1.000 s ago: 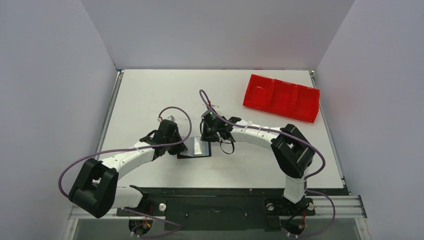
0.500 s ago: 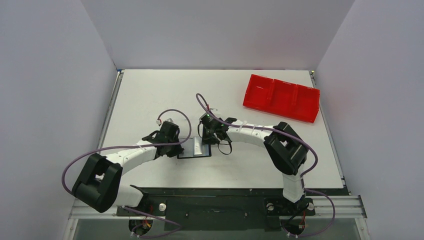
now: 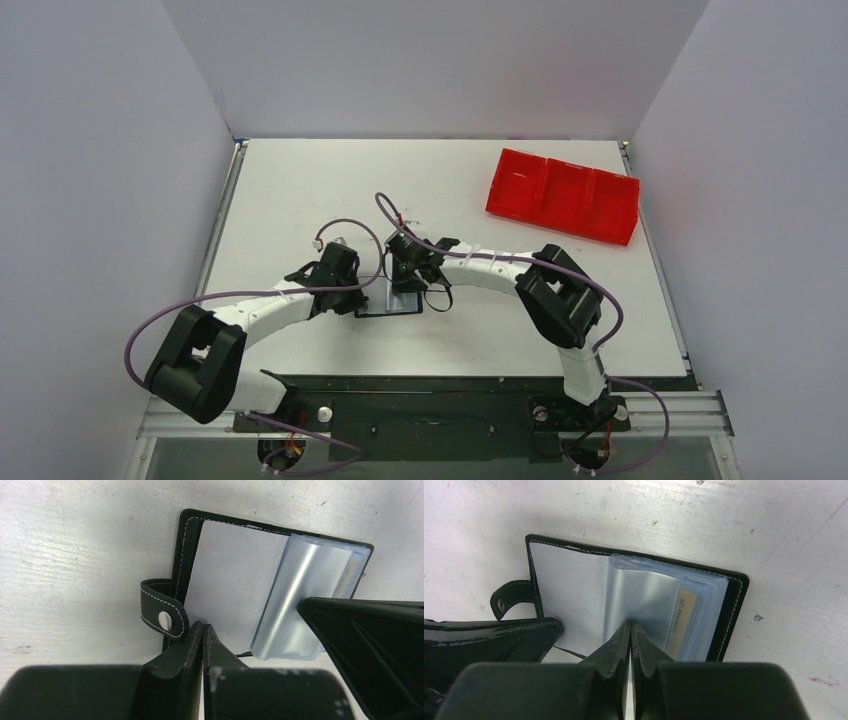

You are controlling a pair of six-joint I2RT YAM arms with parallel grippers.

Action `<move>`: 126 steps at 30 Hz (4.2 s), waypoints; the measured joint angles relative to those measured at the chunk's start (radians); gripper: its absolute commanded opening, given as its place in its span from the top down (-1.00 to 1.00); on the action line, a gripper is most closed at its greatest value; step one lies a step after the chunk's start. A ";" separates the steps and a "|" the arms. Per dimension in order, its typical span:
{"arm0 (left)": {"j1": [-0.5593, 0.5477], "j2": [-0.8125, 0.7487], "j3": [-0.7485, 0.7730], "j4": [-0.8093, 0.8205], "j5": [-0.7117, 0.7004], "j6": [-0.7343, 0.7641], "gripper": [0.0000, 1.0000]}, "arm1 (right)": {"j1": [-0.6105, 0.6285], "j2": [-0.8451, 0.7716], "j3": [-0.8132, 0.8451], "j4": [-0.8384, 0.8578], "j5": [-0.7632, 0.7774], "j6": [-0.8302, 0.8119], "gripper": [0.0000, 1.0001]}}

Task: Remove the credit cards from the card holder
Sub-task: Open the card holder at the center of the board, then remove the credit card from the card holder.

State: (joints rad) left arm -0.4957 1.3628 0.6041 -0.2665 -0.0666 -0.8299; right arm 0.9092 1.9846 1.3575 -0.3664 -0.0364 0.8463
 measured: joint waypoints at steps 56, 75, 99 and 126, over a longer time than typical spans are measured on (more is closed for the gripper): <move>0.015 0.108 0.022 0.149 0.214 0.030 0.94 | -0.048 -0.040 -0.033 0.049 -0.113 -0.027 0.43; 0.015 0.084 0.022 0.117 0.190 0.022 0.94 | -0.059 -0.037 -0.049 0.045 -0.104 -0.024 0.24; 0.034 -0.181 0.072 -0.109 0.126 0.069 0.91 | 0.005 0.026 0.127 0.025 -0.129 -0.023 0.20; 0.059 -0.277 0.132 -0.270 0.179 0.104 0.90 | 0.015 0.181 0.230 0.046 -0.186 0.027 -0.30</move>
State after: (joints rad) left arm -0.4366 1.0859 0.7357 -0.5362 0.1127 -0.7261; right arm 0.9245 2.1654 1.5871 -0.3202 -0.2226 0.8730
